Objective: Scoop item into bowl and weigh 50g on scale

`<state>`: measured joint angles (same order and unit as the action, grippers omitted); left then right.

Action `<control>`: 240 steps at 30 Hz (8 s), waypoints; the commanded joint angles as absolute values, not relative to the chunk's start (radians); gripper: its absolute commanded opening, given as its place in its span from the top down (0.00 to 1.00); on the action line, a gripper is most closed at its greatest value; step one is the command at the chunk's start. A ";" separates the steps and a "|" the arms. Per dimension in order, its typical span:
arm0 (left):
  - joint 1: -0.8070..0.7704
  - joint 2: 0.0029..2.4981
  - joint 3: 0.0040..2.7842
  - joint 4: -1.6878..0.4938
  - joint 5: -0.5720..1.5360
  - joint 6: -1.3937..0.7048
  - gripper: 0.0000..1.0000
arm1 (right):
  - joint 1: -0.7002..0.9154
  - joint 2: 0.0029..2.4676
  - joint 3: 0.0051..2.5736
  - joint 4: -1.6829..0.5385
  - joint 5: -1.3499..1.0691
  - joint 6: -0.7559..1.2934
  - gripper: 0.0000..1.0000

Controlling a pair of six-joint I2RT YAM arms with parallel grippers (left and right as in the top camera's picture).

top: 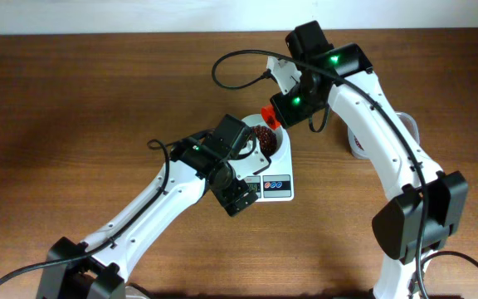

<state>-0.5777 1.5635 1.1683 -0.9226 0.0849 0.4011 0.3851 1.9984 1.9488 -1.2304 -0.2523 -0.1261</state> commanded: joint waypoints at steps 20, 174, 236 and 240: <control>-0.580 1.557 1.161 -0.921 0.081 0.414 0.01 | 0.399 1.998 1.967 -1.260 -0.257 -0.163 0.96; -0.580 1.557 1.161 -0.921 0.081 0.414 0.01 | 0.379 2.000 1.913 -1.155 -0.302 -0.488 0.96; -0.580 1.557 1.161 -0.921 0.081 0.414 0.01 | -0.138 2.000 1.913 -1.377 -0.728 -0.245 0.96; -0.580 1.557 1.161 -0.921 0.081 0.414 0.01 | -0.218 2.000 1.913 -1.441 -0.694 -0.245 0.96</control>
